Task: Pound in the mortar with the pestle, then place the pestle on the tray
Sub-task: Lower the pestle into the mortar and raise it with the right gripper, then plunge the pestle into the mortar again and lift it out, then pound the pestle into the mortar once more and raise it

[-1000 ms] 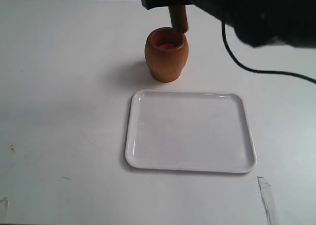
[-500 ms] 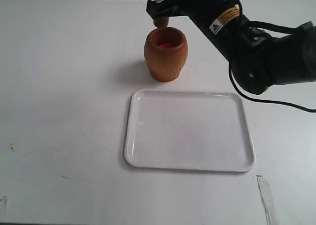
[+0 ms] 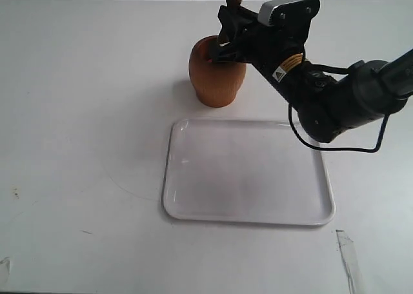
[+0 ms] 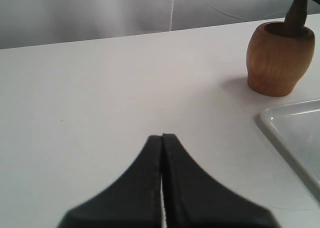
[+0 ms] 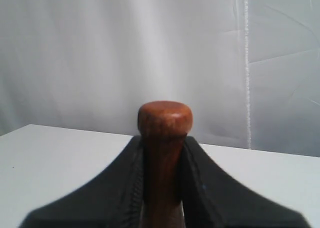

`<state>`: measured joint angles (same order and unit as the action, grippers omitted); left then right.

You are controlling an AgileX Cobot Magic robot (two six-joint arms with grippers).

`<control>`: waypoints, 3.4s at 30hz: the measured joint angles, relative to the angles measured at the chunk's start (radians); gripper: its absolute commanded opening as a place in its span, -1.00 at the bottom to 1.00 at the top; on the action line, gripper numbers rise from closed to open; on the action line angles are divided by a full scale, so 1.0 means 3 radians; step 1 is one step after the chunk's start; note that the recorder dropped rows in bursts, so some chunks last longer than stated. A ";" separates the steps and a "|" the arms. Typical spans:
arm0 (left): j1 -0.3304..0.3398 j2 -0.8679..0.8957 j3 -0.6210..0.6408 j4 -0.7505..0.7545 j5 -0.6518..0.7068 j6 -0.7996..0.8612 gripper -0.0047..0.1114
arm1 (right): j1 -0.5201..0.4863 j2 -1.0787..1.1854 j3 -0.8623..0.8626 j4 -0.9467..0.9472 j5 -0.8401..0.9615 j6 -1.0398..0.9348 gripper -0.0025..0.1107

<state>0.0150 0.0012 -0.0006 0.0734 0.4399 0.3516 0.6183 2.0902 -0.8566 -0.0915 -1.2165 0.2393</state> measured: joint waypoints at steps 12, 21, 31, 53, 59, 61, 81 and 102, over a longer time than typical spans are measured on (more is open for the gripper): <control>0.0000 0.0000 0.0000 0.0000 0.0000 0.0000 -0.92 | 0.0000 -0.0748 0.0000 -0.0065 0.0050 -0.0191 -0.96; 0.0000 0.0000 0.0000 0.0000 0.0000 0.0000 -0.92 | 0.0000 -0.0313 0.0000 0.0042 0.0171 -0.0395 -0.96; 0.0000 0.0000 0.0000 0.0000 0.0000 0.0000 -0.92 | 0.0000 -0.0889 -0.0103 -0.0169 0.0137 -0.0356 -0.96; 0.0000 0.0000 0.0000 0.0000 0.0000 0.0000 -0.92 | -0.0005 0.0178 -0.0629 -0.0311 0.0600 -0.0003 -0.96; 0.0000 0.0000 0.0000 0.0000 0.0000 0.0000 -0.92 | -0.0005 0.0042 -0.0647 -0.0344 0.0741 0.0050 -0.96; 0.0000 0.0000 0.0000 0.0000 0.0000 0.0000 -0.92 | -0.0005 -0.0144 -0.0643 -0.0439 0.0810 0.0058 -0.96; 0.0000 0.0000 0.0000 0.0000 0.0000 0.0000 -0.92 | -0.0005 -0.0521 -0.0649 -0.0579 0.0838 -0.0215 -0.96; 0.0000 0.0000 0.0000 0.0000 0.0000 0.0000 -0.92 | -0.0005 -0.0962 -0.0648 -0.0981 0.0729 -0.0110 -0.96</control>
<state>0.0150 0.0012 -0.0006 0.0734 0.4399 0.3516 0.6167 1.8018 -1.0511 -0.3859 -0.9978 0.2062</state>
